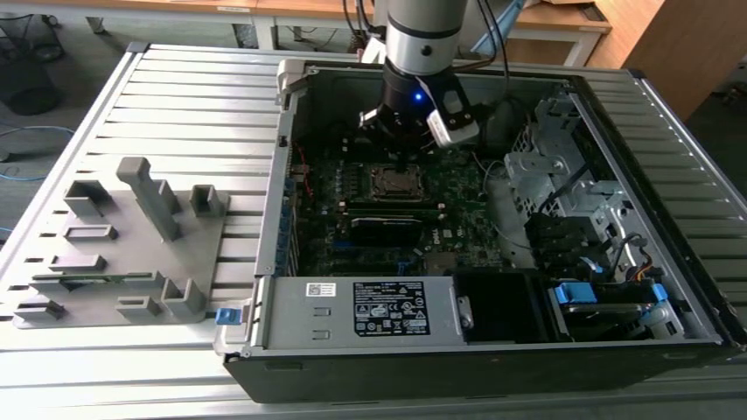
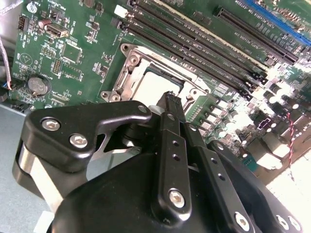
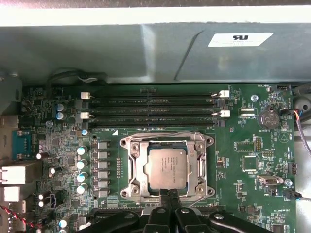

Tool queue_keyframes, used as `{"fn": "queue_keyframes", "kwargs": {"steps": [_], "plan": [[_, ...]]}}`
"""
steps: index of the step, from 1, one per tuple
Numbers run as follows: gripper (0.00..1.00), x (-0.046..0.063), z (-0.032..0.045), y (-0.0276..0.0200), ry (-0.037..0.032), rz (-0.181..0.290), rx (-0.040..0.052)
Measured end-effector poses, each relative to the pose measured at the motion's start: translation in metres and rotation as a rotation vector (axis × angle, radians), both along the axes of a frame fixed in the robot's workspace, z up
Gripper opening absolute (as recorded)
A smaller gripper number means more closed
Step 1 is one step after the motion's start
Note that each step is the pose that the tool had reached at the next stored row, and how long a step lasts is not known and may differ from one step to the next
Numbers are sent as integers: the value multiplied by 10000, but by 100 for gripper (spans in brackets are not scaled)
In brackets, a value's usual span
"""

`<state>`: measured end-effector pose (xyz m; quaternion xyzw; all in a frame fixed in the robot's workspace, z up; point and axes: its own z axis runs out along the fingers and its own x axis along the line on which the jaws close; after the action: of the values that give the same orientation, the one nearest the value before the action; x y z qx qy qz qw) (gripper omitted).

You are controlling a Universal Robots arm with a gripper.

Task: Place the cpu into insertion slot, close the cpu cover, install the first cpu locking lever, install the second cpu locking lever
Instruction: 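Install the second cpu locking lever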

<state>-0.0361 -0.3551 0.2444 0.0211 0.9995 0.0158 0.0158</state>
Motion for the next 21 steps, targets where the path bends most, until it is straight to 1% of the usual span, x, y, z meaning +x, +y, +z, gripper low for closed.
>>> {"fn": "queue_keyframes", "kwargs": {"steps": [15,21], "plan": [[11,-2,-1,-151,0,0,0],[11,-4,-1,-160,0,0,-1]]}}
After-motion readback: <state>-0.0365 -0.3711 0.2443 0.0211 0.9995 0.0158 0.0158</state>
